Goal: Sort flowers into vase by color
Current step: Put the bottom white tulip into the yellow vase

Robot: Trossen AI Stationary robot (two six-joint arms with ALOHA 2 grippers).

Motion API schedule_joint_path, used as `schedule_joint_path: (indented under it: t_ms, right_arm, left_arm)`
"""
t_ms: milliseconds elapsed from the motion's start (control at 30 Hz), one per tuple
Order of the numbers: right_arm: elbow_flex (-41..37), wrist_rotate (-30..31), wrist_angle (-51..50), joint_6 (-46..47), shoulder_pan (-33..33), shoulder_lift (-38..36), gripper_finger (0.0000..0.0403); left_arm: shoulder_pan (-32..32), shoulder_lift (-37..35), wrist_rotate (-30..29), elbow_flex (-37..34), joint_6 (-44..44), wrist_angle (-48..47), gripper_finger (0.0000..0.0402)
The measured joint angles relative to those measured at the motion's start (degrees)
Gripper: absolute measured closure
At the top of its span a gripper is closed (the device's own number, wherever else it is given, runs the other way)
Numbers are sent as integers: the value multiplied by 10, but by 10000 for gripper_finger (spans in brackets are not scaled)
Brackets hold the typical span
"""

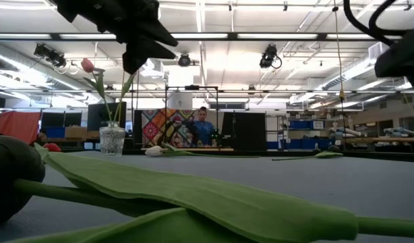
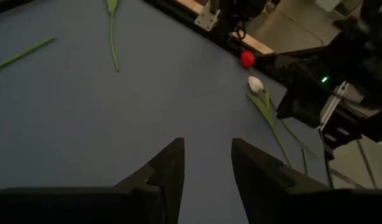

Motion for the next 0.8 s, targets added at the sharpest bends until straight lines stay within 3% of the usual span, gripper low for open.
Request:
schedule_joint_path:
  t_ms: [433,533,667,800]
  right_arm:
    - [-45,36,48,-18,-34,15,282]
    - [-50,82,47,-83,-59,13,282]
    - [-35,161,44,-243,-127,5,283]
    - [0,140,23,-357,-184,-6,283]
  left_arm:
    - [3,-11,8,-1,-1,-20,264]
    - [3,-11,8,-1,-2,-19,264]
    - [3,-11,8,-1,-1,-19,264]
    - [12,-11,9,-1,0,-15,264]
